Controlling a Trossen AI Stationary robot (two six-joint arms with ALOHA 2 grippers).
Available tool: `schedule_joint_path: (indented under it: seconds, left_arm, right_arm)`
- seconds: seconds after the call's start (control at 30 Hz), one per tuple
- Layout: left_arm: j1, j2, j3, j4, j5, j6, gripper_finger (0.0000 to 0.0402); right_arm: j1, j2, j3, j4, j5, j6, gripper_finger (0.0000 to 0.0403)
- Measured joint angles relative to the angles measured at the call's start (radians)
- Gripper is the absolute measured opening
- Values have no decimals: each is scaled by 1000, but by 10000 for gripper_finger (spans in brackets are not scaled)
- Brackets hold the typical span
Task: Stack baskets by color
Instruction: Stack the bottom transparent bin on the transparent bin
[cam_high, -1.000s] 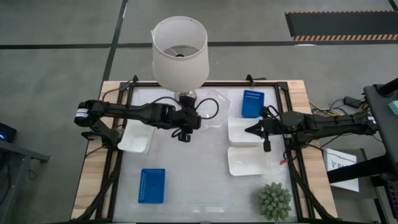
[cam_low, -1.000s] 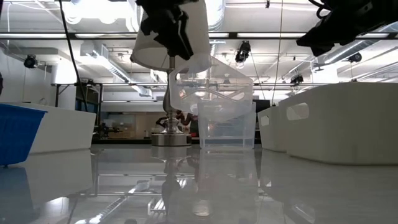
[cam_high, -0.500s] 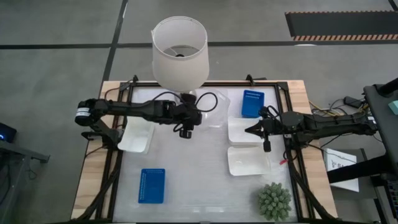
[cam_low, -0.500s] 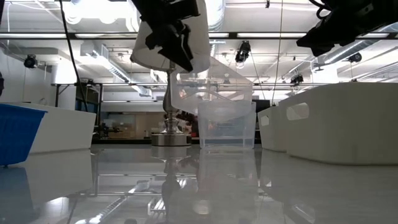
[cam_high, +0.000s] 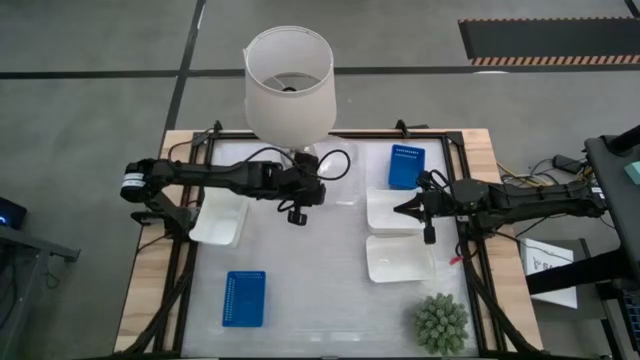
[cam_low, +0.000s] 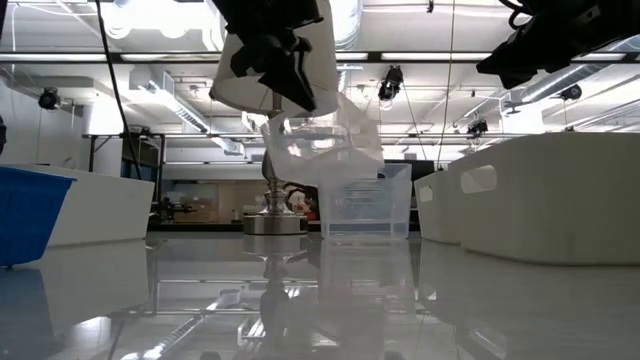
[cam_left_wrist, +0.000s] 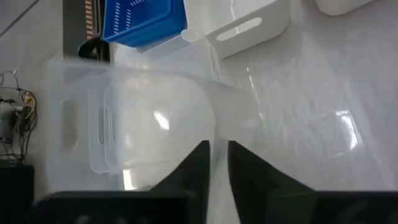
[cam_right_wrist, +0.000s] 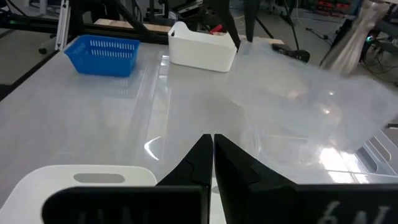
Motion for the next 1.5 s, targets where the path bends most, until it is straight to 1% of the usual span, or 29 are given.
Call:
schedule_joint_path:
  seconds: [0.1, 0.33, 0.5, 0.7, 0.8, 0.87, 0.97, 1.1, 1.3, 1.5]
  left_arm:
    - [-1, -2, -1, 12, 7, 10, 6]
    - [-13, -6, -1, 146, 5, 44, 1]
    - [-20, -4, -1, 236, 53, 54, 1]
    - [-20, 25, -5, 401, 55, 47, 0]
    - [-20, 50, -30, 507, 55, 45, 0]
    - [-20, 68, -45, 551, 55, 44, 0]
    - [-20, 94, -48, 573, 44, 18, 0]
    - [-16, 113, -49, 575, -3, -21, 0]
    - [-16, 133, -51, 567, -28, -79, 0]
    - [-12, 149, -61, 562, -47, -90, 0]
  right_arm:
    - [0, 0, 0, 0, 0, 0, 9]
    - [0, 0, 0, 0, 0, 0, 9]
    - [0, 0, 0, 0, 1, 0, 9]
    - [0, 0, 0, -1, 1, -3, 9]
    - [0, 0, 1, -1, 1, -3, 9]
    - [0, 0, 1, -2, 1, -3, 9]
    - [0, 0, 1, -2, 2, -2, 9]
    - [0, 0, 1, -3, 3, -2, 9]
    - [0, 0, 1, -6, 7, -2, 9]
    - [0, 0, -2, -6, 7, 1, 9]
